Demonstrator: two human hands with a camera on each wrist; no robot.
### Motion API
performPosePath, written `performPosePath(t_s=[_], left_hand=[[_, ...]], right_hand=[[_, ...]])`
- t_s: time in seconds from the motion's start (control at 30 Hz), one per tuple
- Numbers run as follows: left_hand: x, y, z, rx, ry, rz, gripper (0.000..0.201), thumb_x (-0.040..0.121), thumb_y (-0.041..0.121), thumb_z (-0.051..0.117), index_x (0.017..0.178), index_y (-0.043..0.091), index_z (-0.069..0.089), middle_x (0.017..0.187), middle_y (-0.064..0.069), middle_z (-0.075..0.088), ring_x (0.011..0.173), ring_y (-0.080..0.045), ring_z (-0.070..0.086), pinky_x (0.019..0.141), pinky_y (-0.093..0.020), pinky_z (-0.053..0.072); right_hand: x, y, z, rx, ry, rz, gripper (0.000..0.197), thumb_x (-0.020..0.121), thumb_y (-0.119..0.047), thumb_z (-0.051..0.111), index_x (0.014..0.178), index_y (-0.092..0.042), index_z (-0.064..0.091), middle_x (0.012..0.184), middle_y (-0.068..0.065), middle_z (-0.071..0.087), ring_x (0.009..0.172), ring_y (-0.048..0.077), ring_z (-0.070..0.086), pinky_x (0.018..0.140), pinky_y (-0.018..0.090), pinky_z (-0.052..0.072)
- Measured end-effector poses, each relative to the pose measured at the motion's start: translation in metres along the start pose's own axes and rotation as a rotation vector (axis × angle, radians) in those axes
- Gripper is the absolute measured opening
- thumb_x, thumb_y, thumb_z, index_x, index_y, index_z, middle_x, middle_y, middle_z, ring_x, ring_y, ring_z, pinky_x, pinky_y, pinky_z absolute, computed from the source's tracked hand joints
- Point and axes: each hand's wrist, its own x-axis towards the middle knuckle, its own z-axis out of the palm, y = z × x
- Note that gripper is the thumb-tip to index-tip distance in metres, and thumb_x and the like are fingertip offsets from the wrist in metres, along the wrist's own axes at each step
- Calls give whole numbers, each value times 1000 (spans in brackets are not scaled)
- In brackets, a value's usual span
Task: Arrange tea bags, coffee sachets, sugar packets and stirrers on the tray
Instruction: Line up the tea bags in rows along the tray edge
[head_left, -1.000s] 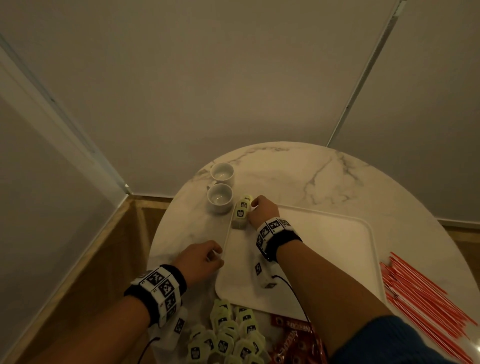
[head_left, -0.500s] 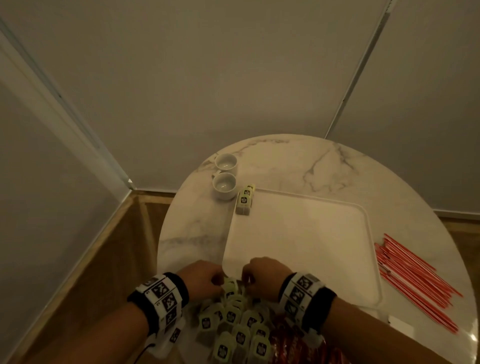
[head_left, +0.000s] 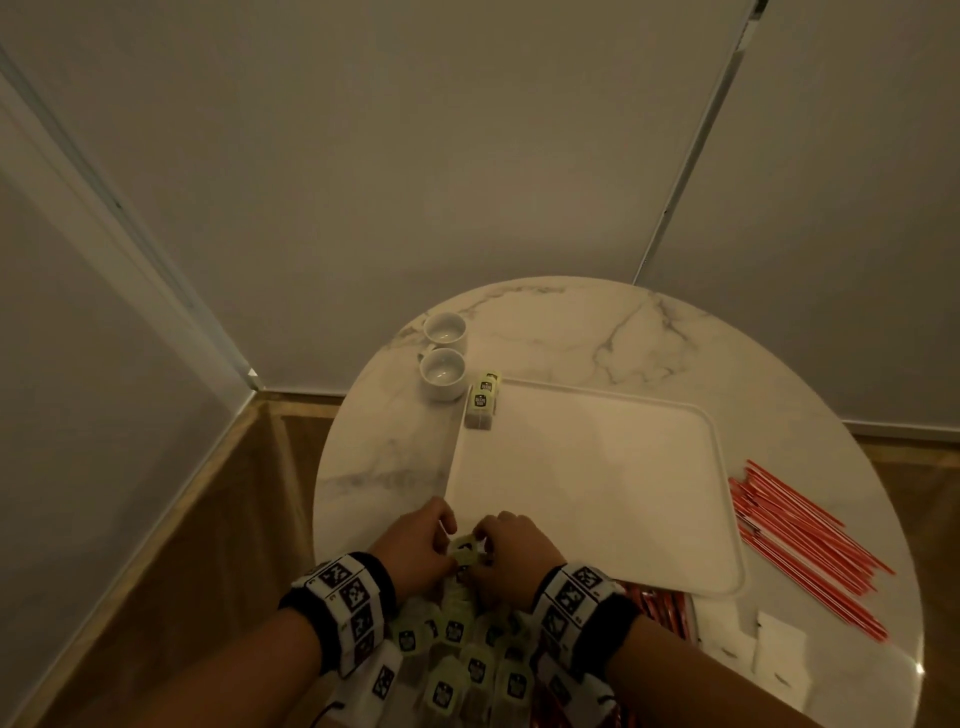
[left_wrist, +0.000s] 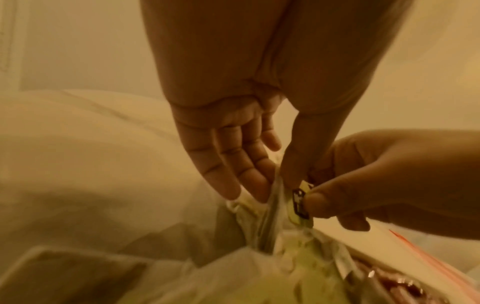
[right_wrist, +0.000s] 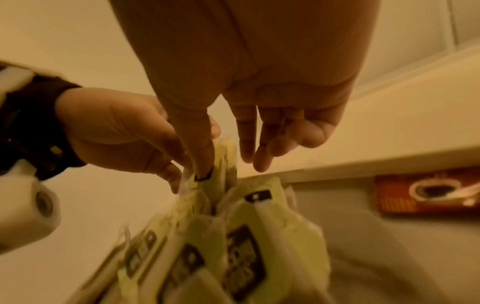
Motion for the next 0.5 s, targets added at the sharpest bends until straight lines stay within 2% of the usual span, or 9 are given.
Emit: performPosePath(t_s=[0.1, 0.17, 0.2, 0.27, 0.37, 0.5], left_hand=[[-1, 5, -6, -98, 21, 65, 27, 76, 13, 69, 91, 26, 49, 77, -2, 59, 67, -12, 55, 65, -30, 50], [0, 9, -9, -181, 65, 98, 23, 79, 14, 69, 96, 23, 55, 84, -2, 63, 72, -11, 59, 69, -28, 52], [0, 11, -10, -235, 77, 103, 23, 81, 12, 68, 99, 21, 58, 90, -2, 65, 78, -11, 61, 73, -26, 54], [1, 15, -12, -384, 53, 91, 28, 82, 8, 67, 108, 17, 59, 99, -5, 67, 88, -16, 66, 79, -30, 56], [3, 23, -14, -554, 38, 71, 30, 84, 10, 68, 112, 16, 60, 103, -10, 69, 86, -23, 70, 74, -34, 58], [8, 33, -18, -673, 105, 70, 20, 89, 2, 59, 107, 10, 63, 94, -17, 71, 77, -28, 71, 67, -31, 58]], right_hand=[[0, 0, -7, 147, 42, -26, 23, 88, -36, 60, 91, -13, 55, 97, 7, 57, 89, 23, 52, 73, 29, 40], [0, 1, -16, 316, 82, -34, 22, 87, -31, 65, 82, -12, 55, 80, 1, 55, 75, 17, 49, 66, 28, 39], [1, 2, -21, 398, 104, -33, 22, 86, -28, 66, 79, -11, 55, 73, 0, 53, 70, 15, 48, 65, 28, 40], [5, 3, -33, 564, 152, -2, 22, 85, -24, 68, 80, -5, 59, 66, 1, 54, 60, 13, 49, 57, 25, 41], [12, 4, -49, 775, 197, 44, 23, 85, -19, 68, 90, 3, 62, 68, 8, 60, 58, 18, 54, 48, 27, 44], [22, 0, -63, 931, 132, -2, 9, 86, -11, 66, 92, -5, 65, 79, 9, 63, 67, 18, 60, 56, 29, 52]])
